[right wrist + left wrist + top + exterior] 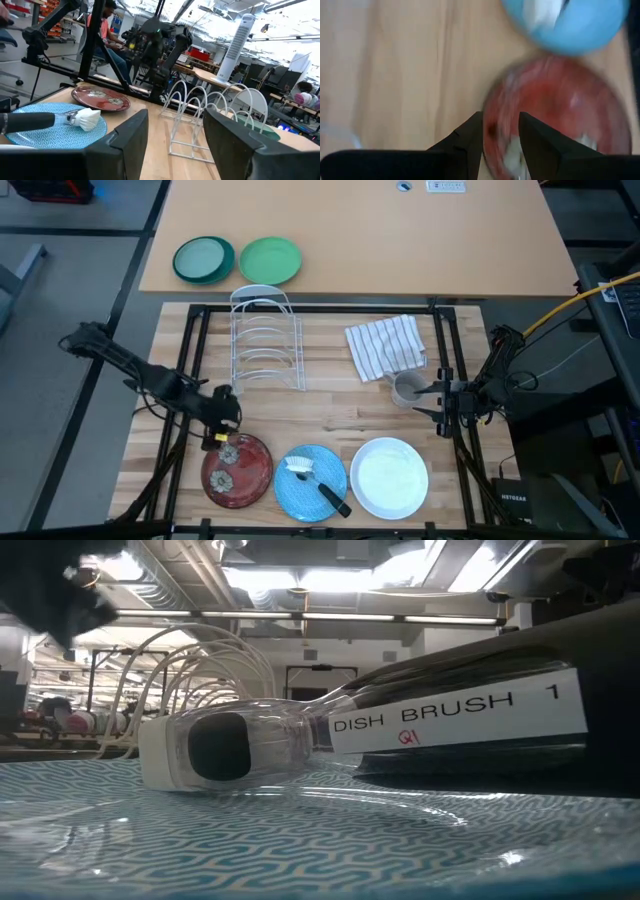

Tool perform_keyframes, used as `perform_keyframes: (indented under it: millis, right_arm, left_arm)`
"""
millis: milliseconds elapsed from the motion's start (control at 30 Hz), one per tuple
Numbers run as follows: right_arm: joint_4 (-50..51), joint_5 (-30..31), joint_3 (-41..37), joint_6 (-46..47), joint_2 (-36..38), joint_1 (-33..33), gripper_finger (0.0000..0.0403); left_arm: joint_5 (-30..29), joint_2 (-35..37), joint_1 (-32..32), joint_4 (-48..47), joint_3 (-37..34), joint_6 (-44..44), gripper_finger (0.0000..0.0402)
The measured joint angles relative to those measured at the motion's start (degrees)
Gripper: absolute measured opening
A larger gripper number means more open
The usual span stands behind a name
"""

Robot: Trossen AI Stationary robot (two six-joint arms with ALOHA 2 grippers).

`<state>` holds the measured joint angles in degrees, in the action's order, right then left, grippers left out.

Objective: Sort dishes
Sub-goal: Put the red patterned plate in the dish rack

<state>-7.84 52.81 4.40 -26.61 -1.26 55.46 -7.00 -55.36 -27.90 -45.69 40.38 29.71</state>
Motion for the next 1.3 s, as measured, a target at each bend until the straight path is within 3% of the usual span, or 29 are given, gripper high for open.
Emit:
perform_keyframes:
  millis: [267, 700, 900, 1300]
  right_arm:
    - [0.33, 0.00, 0.00, 1.51, 0.00, 0.00, 0.0195]
    - [0.44, 0.00, 0.00, 1.51, 0.00, 0.00, 0.0195]
    - [0.83, 0.00, 0.00, 1.49, -0.01, 0.00, 0.0195]
    - [1.99, -0.01, 0.05, 1.48, -0.02, 0.01, 0.0195]
  left_arm:
    - [3.28, -8.28, -1.03, -5.31, 0.00, 9.05, 0.0128]
    - [6.62, -17.82, -0.97, -5.55, 0.00, 15.79, 0.0229]
    - [6.93, -21.34, -0.92, -3.83, -1.57, 15.79, 0.0235]
    - [14.18, -21.74, -0.88, 5.63, -7.02, 13.64, 0.0230]
